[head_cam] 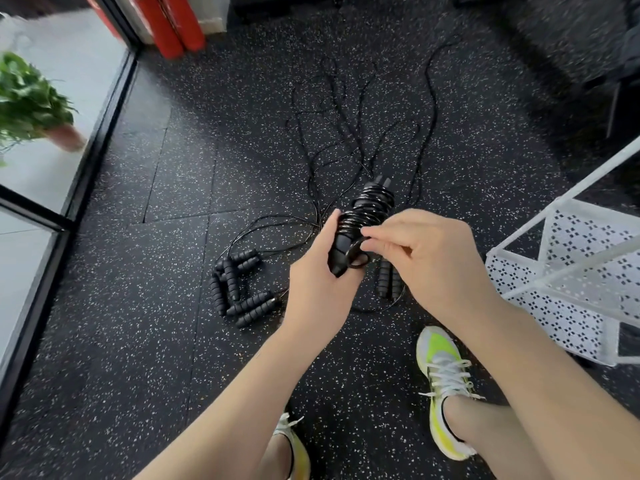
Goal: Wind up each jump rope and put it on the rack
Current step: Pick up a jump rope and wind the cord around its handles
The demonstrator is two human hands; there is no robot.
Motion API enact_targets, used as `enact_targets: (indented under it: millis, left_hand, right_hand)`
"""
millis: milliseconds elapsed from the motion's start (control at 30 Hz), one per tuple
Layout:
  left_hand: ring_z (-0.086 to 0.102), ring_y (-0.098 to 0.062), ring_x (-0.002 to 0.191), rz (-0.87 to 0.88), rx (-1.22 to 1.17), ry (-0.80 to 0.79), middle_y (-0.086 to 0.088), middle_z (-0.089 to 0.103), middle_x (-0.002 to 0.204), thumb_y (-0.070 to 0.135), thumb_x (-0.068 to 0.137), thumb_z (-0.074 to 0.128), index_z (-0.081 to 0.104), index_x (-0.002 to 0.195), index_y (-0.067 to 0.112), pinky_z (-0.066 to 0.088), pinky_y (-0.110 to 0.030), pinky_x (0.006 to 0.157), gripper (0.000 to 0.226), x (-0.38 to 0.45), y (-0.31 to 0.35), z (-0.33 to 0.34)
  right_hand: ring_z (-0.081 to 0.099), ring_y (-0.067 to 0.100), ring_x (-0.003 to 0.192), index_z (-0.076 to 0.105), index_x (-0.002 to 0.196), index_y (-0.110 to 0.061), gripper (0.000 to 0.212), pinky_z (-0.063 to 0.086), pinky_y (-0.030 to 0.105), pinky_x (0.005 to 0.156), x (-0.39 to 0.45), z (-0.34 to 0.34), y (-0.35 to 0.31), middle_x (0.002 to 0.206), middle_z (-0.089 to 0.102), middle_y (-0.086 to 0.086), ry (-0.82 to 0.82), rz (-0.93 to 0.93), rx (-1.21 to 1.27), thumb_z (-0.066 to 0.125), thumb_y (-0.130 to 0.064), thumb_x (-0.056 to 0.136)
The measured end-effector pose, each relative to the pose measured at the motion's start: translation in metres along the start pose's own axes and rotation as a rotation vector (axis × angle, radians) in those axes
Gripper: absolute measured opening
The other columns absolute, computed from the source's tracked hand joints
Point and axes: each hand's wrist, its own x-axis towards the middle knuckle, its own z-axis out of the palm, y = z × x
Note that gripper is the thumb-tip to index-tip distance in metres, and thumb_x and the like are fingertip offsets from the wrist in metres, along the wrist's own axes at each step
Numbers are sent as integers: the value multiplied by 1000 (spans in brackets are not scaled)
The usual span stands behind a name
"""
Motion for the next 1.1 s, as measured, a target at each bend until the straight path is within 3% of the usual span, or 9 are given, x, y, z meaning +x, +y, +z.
enact_targets:
  millis: [100,167,267,433,500,600,733,933,1100]
  left_hand:
    - [62,9,92,6,41,-22,23,70,112,9,90,71,33,157,41,46,-9,84,83,-5,1,7]
    - [58,-4,103,22,103,-19,14,64,123,14,92,71,26,159,42,45,-16,90,85,-5,1,9]
    - [42,-2,110,55,203,-16,17,44,121,11,94,69,18,161,39,31,-5,88,90,-7,3,9]
    - [32,-21,142,91,318,51,0,36,154,0,92,67,7,164,22,29,-37,118,96,-8,5,9]
    - [24,-20,148,88,329,72,-3,31,160,-2,93,65,13,163,16,20,-27,121,89,-9,6,9]
    - [23,-18,148,105,327,53,-2,29,159,-4,92,62,20,161,14,14,-17,113,83,-11,9,8]
    - [21,-18,146,146,376,27,-4,27,158,-5,91,59,19,161,12,15,-17,111,83,-14,11,7]
    - [23,-18,148,80,334,-14,-3,29,158,-1,93,58,19,161,14,17,-18,112,80,-16,10,5]
    - [25,-20,148,49,337,-9,-5,32,158,3,94,58,22,160,12,15,-17,111,76,-11,10,2]
  right_hand:
    - [67,4,79,82,95,-17,10,49,11,77,0,1,-3,88,76,-6,52,12,18,82,-17,85]
    - [65,5,75,81,90,-19,7,50,16,73,0,1,-6,83,75,-7,53,30,17,82,-17,84]
    - [65,6,72,79,88,-19,6,51,26,70,0,0,-4,81,74,-8,30,11,14,82,-17,84]
    - [69,8,88,79,103,-13,13,55,26,82,-1,3,-1,97,75,-4,2,-67,51,74,-14,92]
    - [68,9,87,78,106,-14,14,54,29,81,-2,5,0,97,75,-4,20,-68,54,73,-15,92]
    - [65,12,84,76,112,-14,19,55,33,75,-2,7,3,96,70,-3,35,-108,43,74,-14,93]
    - [58,10,82,76,117,-14,23,53,31,72,-4,9,3,99,62,-2,10,-155,24,71,-15,95]
    - [58,16,81,76,109,-13,17,52,36,71,-5,14,0,99,58,-1,-70,-189,48,65,-20,98]
    - [61,10,86,76,113,-12,20,52,25,81,-6,15,-5,104,62,0,-58,-174,69,72,-11,93]
